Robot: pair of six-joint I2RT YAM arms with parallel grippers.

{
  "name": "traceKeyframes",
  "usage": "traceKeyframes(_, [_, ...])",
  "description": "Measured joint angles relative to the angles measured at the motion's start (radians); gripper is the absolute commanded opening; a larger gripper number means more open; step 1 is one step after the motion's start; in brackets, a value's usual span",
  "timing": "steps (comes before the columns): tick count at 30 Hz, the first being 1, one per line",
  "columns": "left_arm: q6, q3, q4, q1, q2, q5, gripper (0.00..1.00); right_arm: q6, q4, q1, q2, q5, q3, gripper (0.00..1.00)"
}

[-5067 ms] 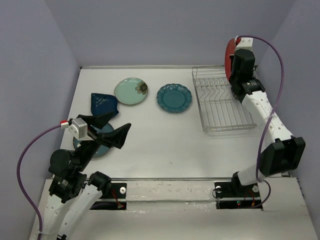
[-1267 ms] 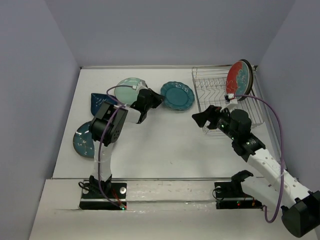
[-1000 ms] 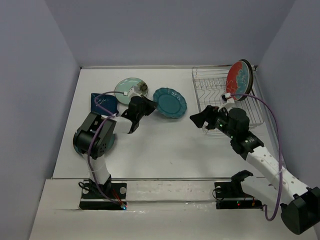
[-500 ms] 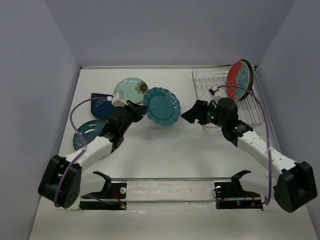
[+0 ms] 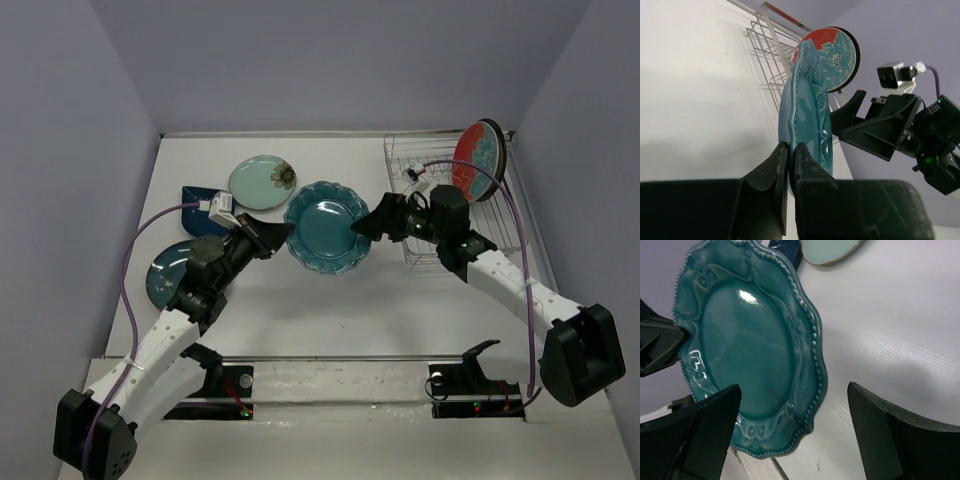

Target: Load the plates into the dish rack

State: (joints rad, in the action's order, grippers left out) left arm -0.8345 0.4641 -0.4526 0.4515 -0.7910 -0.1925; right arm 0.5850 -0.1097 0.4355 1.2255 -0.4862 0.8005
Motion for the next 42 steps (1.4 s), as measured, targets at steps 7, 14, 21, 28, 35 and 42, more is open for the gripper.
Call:
traceKeyframes(7, [0.0,0.0,0.025,0.0,0.047,-0.103,0.06,0.098,-0.233,0.0,0.042,-0.185,-0.033,0.64])
traceKeyframes(14, [0.019,0.002,0.051,-0.013,0.088,-0.162,0.33,0.264,-0.402,-0.011,0.099,-0.355,-0.082,0.07])
traceKeyframes(21, [0.079,0.131,0.188,-0.007,0.119,-0.139,0.99,0.249,-0.393,-0.002,0.026,-0.361,-0.081,0.07])
traceKeyframes(28, [0.252,0.323,0.415,-0.006,0.269,-0.024,0.99,0.095,-0.074,-0.115,-0.119,-0.165,0.01,0.07])
traceKeyframes(35, [0.423,0.423,0.605,-0.006,0.374,0.106,0.99,-0.177,0.124,-0.226,-0.158,0.4,0.227,0.07])
traceKeyframes(42, [0.517,0.313,0.697,-0.005,0.446,0.204,0.99,-0.44,0.126,-0.253,-0.024,0.784,0.338,0.07])
